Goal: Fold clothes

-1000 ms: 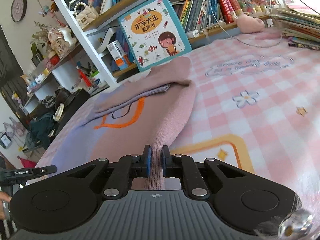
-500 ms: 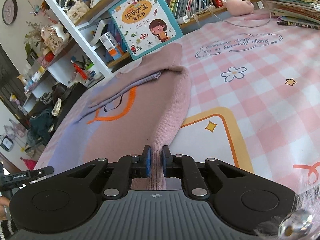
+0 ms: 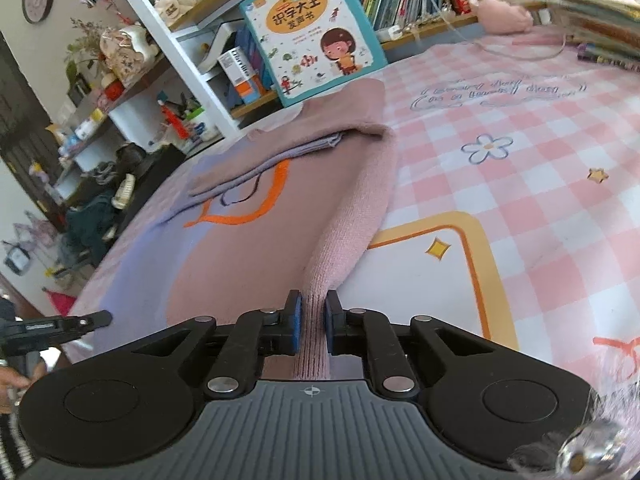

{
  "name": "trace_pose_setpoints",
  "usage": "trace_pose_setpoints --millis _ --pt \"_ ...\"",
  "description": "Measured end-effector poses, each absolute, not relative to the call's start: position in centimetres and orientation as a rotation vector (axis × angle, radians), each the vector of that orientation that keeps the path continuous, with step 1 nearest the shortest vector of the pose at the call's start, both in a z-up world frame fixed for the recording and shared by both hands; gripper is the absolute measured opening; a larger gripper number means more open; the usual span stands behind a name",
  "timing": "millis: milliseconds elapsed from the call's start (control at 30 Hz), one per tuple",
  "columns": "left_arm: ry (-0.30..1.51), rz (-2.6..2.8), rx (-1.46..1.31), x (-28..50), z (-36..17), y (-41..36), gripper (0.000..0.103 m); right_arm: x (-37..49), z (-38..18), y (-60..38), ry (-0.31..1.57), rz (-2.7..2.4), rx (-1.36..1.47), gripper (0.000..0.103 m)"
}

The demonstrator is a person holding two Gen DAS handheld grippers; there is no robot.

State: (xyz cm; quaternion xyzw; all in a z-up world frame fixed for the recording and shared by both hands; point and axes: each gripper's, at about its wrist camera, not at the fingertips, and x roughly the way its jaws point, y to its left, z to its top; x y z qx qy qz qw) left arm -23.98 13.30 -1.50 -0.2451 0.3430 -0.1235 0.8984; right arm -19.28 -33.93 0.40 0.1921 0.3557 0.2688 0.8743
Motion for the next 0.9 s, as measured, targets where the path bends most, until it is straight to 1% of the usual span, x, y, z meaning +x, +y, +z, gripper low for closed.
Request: trace_pose_setpoints --millis 167,333,467,600,767,900 --pt "0.664 -0.354 -0.633 -25.7 -0.7 14.4 0.004 -20.5 1.6 -36.1 0.695 0.684 0.544 0.01" --pt "0.553 -0.459 -0.729 -25.6 1.4 15.1 0.004 -20.6 3.5 -36.8 0.609 0.795 0.658 0.01" --pt "0.433 -0.486 -0.785 -24.1 3.7 16.1 0.004 -18.5 5.4 -37.0 0.512 0.845 0.771 0.01" --pt "0.352 -0.406 -0.836 -20.8 5.3 17.7 0.004 -14.8 7.4 -36.7 0.451 0.835 0.836 0.01" --pt "0.344 -0.314 -0.861 -14.6 6.0 18.1 0.004 -9.1 9.3 -34.8 0.443 0.72 0.817 0.01" --pt "0.367 -0.261 -0.85 -11.2 5.8 17.8 0.004 -4.4 8.3 -33.7 0.489 0.629 0.847 0.01"
